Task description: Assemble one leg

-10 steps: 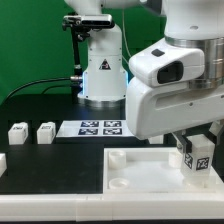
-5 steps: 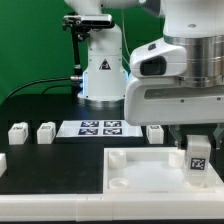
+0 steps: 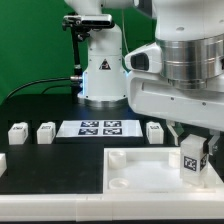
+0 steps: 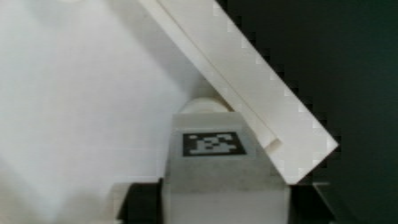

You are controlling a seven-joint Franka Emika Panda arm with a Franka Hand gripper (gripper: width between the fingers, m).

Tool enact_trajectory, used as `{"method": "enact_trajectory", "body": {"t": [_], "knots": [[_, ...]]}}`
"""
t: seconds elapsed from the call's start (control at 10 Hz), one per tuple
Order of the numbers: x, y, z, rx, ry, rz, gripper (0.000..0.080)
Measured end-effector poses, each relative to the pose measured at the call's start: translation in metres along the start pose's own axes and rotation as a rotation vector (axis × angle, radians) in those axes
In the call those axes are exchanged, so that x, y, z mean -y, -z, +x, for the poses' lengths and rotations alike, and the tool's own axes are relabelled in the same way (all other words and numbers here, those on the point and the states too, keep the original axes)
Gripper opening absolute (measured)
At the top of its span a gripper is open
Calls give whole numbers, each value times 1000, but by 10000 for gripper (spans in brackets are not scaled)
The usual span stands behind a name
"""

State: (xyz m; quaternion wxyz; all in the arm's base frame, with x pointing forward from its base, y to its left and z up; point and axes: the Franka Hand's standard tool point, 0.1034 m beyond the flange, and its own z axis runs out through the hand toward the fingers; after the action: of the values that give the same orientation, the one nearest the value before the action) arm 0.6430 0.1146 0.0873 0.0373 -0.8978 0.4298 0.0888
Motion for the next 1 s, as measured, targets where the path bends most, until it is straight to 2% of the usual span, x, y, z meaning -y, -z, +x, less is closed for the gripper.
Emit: {"method": "enact_trajectory", "body": {"t": [0.3,0.5,0.6,0.7,0.8,1.0], "knots": [[1,-1,-3,6,-147,-1,297],[1,-1,-3,7,-80,0,312],[1,-1,-3,6,-41,-2,503],[1,-2,-3,7,112,-3,602],[0,-3,-2,6,269,-5,635],[0,-4,-1,7,516,-5,647]]}}
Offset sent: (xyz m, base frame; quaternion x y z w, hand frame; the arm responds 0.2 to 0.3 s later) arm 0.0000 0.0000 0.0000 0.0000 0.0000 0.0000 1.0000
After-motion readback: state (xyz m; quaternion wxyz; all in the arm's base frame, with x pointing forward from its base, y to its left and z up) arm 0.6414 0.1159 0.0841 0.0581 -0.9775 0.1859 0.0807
